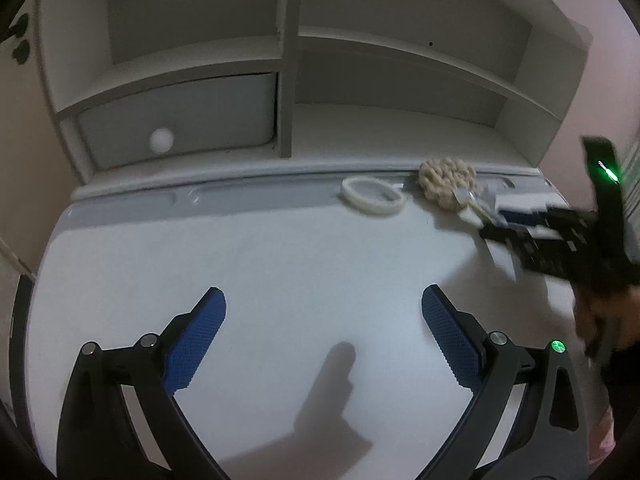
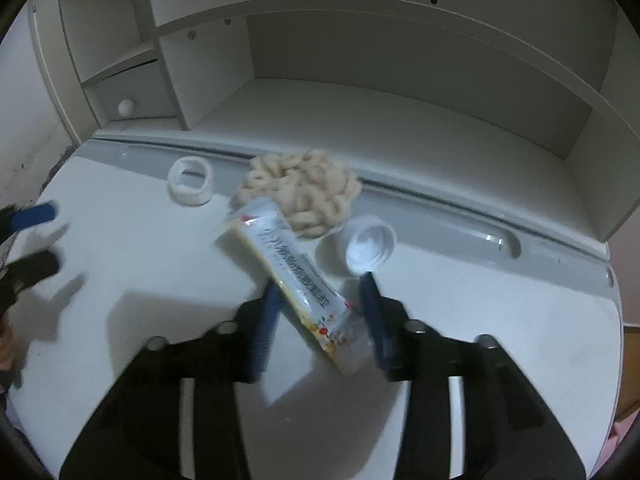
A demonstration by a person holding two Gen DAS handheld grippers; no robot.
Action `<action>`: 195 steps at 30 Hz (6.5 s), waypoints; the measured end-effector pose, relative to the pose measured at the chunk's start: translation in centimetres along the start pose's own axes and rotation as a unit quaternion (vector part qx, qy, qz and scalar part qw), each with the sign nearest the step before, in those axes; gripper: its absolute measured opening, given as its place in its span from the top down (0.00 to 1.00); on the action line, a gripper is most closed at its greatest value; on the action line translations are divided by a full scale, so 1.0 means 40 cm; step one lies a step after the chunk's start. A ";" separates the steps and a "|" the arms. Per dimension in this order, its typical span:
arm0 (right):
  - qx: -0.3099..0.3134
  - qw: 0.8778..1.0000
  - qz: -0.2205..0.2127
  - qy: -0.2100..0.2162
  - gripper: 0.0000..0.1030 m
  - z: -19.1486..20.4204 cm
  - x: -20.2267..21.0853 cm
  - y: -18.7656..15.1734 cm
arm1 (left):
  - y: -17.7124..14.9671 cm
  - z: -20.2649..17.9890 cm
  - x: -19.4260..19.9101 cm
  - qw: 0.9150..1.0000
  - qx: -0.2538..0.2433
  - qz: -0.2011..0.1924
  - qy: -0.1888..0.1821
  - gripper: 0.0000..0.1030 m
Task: Collect trash
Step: 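Grasp the white ring with the left tool while the right tool grasps the yellow sachet, then carry the white ring and yellow sachet over the black bin, then open both tools to drop the ring and sachet into the bin, then move both open tools back to the desk, then grasp the cream snack cluster with the left tool while the right tool grasps the white cap, then carry the snack cluster and cap to the bin and open both tools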
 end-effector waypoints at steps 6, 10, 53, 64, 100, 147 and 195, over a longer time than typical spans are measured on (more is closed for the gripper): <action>0.009 1.000 -0.011 0.021 0.79 0.060 0.089 -0.068 | 0.097 -0.053 -0.104 1.000 0.002 0.001 0.022 0.07; -0.002 0.999 -0.022 0.032 0.79 0.085 0.152 -0.118 | 0.146 -0.076 -0.187 0.999 0.024 0.014 0.039 0.07; -0.421 0.873 -0.041 -0.245 0.80 -0.500 0.715 -1.050 | -0.470 -1.208 0.259 0.930 -0.261 0.020 -0.257 0.51; -0.524 0.824 0.057 -0.209 0.80 -0.627 0.564 -1.379 | -0.787 -1.435 0.162 0.886 -0.338 0.096 -0.301 0.51; -0.594 0.757 -0.040 -0.269 0.33 -0.707 0.704 -1.437 | -0.878 -1.572 0.044 0.873 -0.369 0.133 -0.290 0.50; -0.173 0.981 -0.067 -0.060 0.25 -0.073 0.391 -0.322 | 0.133 -0.323 -0.219 0.998 -0.065 0.000 -0.016 0.07; -0.237 0.950 -0.066 -0.190 0.69 -0.316 0.539 -0.505 | -0.199 -0.696 0.201 0.973 -0.159 -0.028 -0.167 0.79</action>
Point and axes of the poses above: each gripper's, at about its wrist camera, not at the fingertips, and x roughly against the way its jaws point, z to its left, y to its top, the point moved 9 cm from there along -x, roughly the way its jaws point, and after that the axes turned 3 degrees about x, right-handed, at the moved point
